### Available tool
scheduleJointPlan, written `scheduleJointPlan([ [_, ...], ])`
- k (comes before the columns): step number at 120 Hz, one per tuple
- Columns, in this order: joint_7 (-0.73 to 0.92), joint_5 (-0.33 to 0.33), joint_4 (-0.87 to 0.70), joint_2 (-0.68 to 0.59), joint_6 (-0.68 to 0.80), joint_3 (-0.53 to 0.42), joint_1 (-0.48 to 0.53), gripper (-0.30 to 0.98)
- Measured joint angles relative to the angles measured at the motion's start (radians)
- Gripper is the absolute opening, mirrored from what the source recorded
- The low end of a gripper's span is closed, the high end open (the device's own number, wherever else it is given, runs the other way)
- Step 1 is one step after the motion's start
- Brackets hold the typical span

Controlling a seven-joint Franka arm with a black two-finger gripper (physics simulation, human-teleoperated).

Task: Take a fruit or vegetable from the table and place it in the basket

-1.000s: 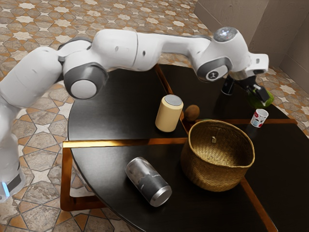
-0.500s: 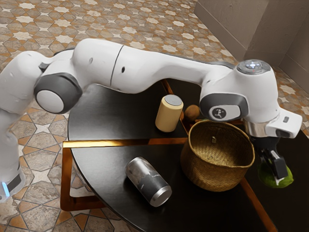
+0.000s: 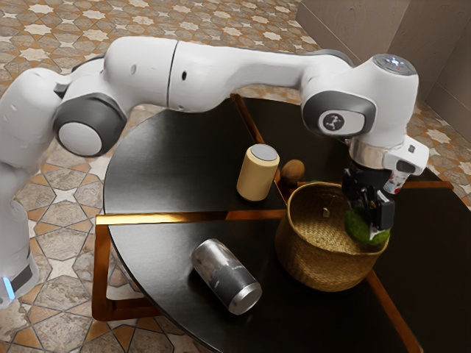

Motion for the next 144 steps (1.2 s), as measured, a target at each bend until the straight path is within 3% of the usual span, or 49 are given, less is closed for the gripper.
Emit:
scheduleJointPlan([
  [34, 0.021, -0.008, 0.0, -0.038, -0.103, 0.003, 0.081, -0.06],
  [48, 0.026, -0.015, 0.003, -0.048, -0.129, -0.001, 0.086, 0.01],
  [56, 0.029, -0.02, 0.004, -0.054, -0.135, -0.001, 0.087, 0.14],
  [68, 0.034, -0.038, 0.006, -0.058, -0.139, 0.0, 0.093, 0.44],
  [88, 0.043, -0.056, 0.007, -0.071, -0.142, 0.001, 0.101, 0.6],
  [119, 0.055, -0.06, 0.007, -0.078, -0.149, 0.003, 0.138, 0.67],
  [144, 0.071, -0.046, 0.005, -0.143, -0.196, 0.012, 0.298, 0.68],
])
